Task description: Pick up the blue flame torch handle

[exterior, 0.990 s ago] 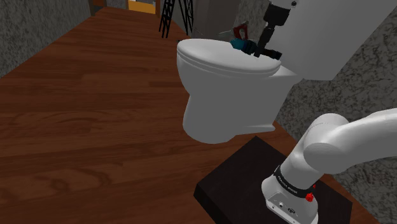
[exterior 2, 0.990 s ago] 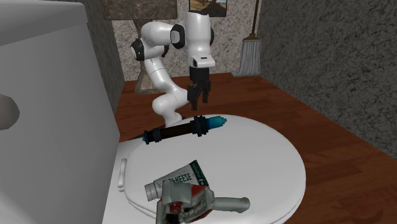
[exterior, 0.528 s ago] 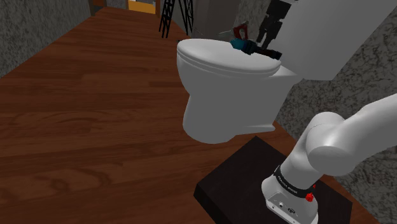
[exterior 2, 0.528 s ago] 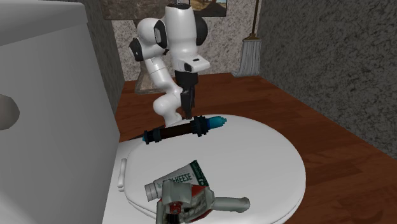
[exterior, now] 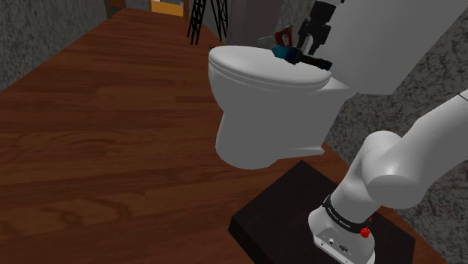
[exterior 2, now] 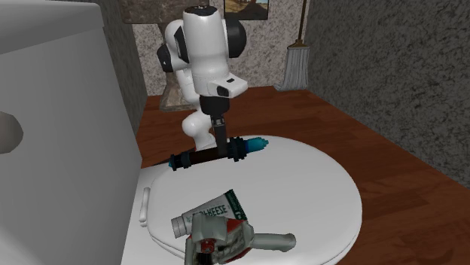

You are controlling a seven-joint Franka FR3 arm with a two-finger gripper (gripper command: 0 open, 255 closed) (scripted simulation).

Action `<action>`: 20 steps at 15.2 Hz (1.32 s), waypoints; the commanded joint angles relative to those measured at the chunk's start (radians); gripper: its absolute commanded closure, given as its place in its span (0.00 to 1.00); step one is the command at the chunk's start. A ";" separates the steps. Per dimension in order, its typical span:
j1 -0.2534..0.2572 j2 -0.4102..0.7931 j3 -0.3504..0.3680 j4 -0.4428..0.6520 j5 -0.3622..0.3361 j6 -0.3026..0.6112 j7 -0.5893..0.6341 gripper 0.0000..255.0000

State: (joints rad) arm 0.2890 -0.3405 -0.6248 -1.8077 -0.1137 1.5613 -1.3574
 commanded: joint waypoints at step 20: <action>0.001 0.002 -0.001 0.008 0.001 -0.006 -0.004 1.00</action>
State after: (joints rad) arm 0.2893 -0.3398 -0.6274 -1.8139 -0.1137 1.5680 -1.3628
